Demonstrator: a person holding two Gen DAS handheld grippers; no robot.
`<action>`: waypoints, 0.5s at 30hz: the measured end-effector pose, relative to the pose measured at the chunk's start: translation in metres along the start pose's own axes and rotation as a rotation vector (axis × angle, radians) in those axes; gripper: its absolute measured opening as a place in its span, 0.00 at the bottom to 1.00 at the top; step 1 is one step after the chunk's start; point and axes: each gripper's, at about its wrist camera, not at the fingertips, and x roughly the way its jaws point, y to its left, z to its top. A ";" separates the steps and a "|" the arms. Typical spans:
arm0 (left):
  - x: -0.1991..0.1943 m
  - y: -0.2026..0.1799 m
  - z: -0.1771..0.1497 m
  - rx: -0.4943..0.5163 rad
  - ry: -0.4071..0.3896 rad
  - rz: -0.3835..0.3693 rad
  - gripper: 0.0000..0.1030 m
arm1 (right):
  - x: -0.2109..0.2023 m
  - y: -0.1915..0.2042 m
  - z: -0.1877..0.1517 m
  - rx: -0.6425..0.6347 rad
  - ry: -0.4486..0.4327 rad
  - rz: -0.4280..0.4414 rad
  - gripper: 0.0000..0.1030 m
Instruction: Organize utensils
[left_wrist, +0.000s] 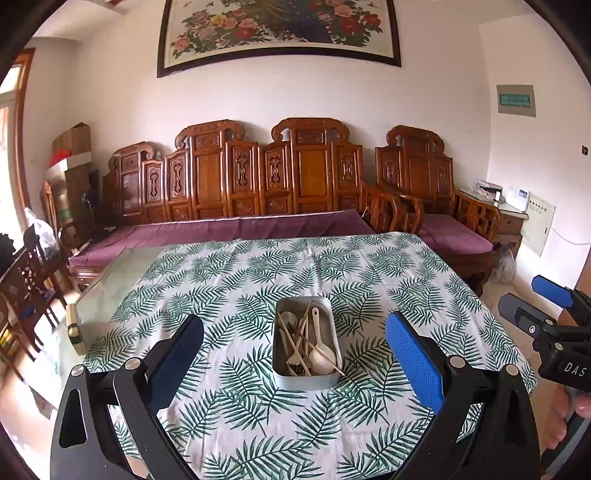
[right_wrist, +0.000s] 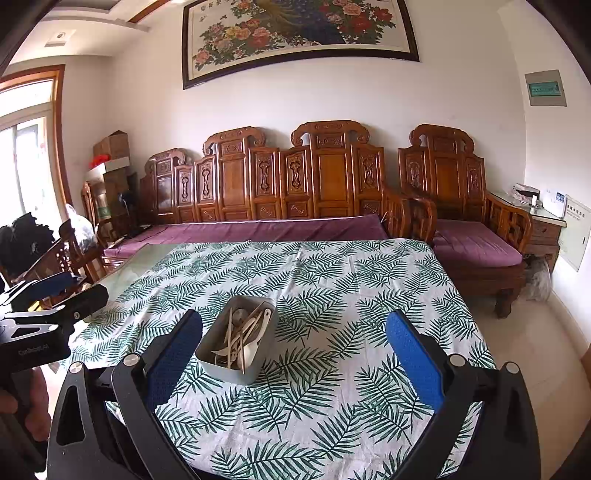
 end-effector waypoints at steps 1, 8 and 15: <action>0.000 0.000 0.000 0.000 0.000 0.002 0.93 | 0.000 0.000 0.000 0.000 0.000 -0.001 0.97; 0.000 0.000 -0.001 -0.004 0.005 0.005 0.93 | 0.000 0.001 -0.001 0.000 0.002 -0.002 0.97; -0.002 0.001 -0.001 -0.008 0.001 0.002 0.93 | 0.000 0.000 -0.003 0.002 0.001 -0.004 0.97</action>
